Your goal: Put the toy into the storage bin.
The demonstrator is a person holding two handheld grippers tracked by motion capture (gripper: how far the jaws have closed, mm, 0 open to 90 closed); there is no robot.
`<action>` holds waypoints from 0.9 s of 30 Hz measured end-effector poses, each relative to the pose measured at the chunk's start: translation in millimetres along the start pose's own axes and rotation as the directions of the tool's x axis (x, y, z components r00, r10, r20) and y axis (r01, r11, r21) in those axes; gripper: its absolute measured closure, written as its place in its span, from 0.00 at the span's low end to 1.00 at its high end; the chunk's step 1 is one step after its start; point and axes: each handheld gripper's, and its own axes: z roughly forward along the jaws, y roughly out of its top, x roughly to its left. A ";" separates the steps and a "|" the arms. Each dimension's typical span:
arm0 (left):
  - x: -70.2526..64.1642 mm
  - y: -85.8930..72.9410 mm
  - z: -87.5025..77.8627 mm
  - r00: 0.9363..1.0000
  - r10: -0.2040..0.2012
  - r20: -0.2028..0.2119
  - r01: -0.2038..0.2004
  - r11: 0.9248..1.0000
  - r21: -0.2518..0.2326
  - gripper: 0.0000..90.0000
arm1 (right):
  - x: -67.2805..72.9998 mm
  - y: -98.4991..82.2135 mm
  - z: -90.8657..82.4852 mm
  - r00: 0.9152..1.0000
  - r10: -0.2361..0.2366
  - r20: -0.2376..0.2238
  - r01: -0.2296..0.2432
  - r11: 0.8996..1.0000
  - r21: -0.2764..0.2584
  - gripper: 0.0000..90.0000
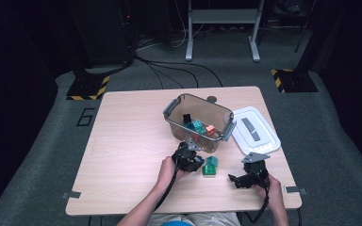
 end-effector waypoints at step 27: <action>34.5 -10.2 -51.2 0.998 -0.021 -0.065 0.020 0.999 -0.026 0.65 | 0.0 0.0 0.0 1.000 0.000 0.000 0.000 1.000 0.000 0.00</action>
